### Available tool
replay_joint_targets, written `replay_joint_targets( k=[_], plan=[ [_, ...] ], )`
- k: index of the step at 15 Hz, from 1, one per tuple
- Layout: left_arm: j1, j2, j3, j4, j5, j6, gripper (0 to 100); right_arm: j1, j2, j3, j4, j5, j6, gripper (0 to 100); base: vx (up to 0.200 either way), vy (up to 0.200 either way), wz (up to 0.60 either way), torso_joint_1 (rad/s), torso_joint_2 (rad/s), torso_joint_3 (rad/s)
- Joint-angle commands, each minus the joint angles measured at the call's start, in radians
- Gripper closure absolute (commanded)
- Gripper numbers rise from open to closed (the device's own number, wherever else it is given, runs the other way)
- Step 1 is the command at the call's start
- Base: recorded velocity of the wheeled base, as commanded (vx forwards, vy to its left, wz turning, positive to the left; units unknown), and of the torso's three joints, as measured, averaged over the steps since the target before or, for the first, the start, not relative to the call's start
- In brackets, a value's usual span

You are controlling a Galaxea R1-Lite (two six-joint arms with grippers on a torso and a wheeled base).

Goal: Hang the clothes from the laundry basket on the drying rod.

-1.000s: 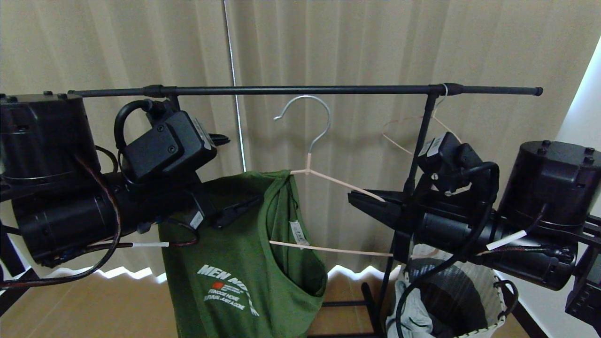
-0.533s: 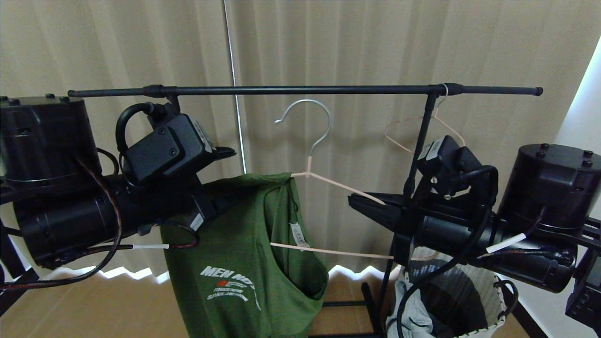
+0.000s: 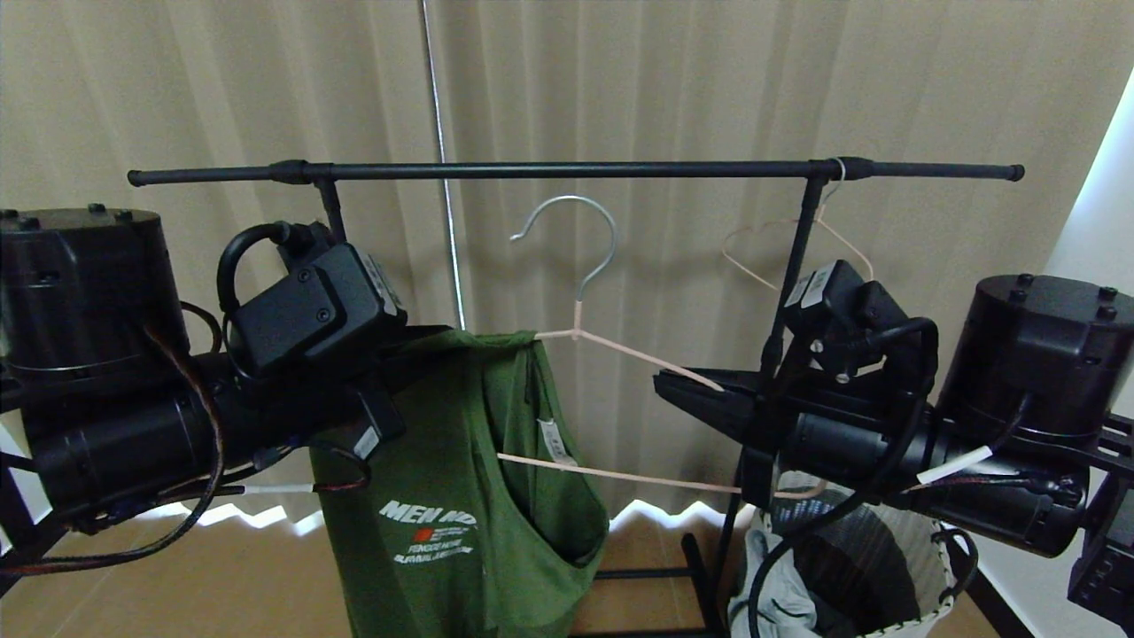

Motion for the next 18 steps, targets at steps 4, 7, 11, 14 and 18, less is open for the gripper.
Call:
replay_joint_targets(
  k=[4, 7, 11, 14, 18],
  plan=[
    [0.006, -0.016, 0.028, -0.053, 0.006, -0.006, 100, -0.001, 0.002, 0.000, -0.002, -0.004, 0.000, 100, 0.000, 0.000, 0.00, 0.000, 0.00, 0.000],
    [0.012, -0.016, 0.028, -0.053, 0.041, -0.011, 100, -0.004, -0.004, -0.002, -0.003, -0.010, -0.001, 0, 0.000, 0.000, 0.00, 0.000, 0.00, 0.000],
    [0.034, -0.014, 0.028, -0.053, 0.230, -0.046, 100, -0.070, -0.030, 0.005, -0.003, -0.019, -0.009, 0, 0.000, 0.000, 0.00, 0.000, 0.00, 0.000],
    [0.026, -0.008, 0.027, -0.053, 0.337, -0.173, 100, -0.074, -0.041, 0.044, -0.006, -0.019, -0.009, 0, 0.000, 0.000, 0.00, 0.000, 0.00, 0.000],
    [0.018, -0.026, 0.005, -0.091, 0.336, -0.333, 100, -0.039, -0.015, 0.093, -0.068, -0.019, 0.000, 0, 0.000, 0.000, 0.00, 0.000, 0.00, 0.000]
  ],
)
